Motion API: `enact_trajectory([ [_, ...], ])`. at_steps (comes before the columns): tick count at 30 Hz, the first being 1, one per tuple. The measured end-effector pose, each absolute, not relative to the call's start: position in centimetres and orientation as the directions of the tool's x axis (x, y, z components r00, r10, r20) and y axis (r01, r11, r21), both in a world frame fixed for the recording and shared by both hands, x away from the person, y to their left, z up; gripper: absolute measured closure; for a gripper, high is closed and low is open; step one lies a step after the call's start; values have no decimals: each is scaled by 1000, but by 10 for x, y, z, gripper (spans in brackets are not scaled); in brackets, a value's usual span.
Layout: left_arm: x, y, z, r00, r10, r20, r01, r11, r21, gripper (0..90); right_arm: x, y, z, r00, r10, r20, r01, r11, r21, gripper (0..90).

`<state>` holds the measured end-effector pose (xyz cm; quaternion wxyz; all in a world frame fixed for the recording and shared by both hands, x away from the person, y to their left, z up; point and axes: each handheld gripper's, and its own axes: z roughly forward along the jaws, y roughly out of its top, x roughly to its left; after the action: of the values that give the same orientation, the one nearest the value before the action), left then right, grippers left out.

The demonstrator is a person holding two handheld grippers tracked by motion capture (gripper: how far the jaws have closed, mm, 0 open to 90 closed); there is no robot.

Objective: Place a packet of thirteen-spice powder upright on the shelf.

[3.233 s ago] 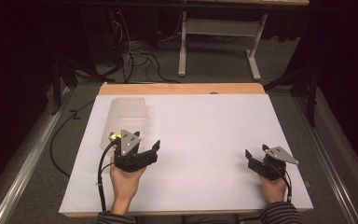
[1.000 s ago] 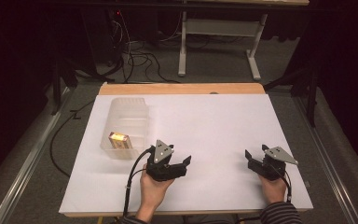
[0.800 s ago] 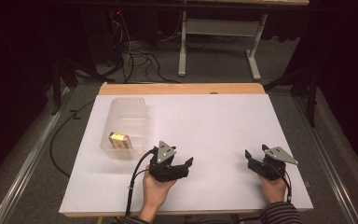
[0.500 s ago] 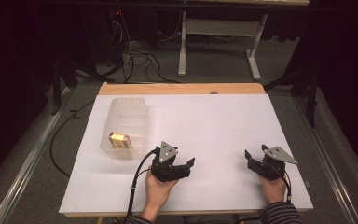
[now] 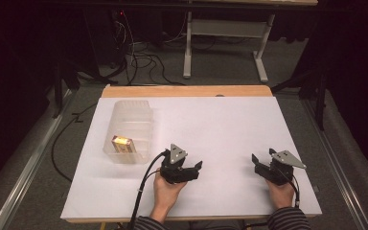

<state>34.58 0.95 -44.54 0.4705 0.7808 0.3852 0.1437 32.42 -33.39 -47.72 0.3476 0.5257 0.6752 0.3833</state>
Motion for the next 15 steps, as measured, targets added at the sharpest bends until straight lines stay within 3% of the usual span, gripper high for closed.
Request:
enact_trajectory([
  [15, 356, 7, -457, 634, 759, -146, 469, -228, 853, 273, 324, -333, -477, -207, 976, -67, 447, 155, 881, 282],
])
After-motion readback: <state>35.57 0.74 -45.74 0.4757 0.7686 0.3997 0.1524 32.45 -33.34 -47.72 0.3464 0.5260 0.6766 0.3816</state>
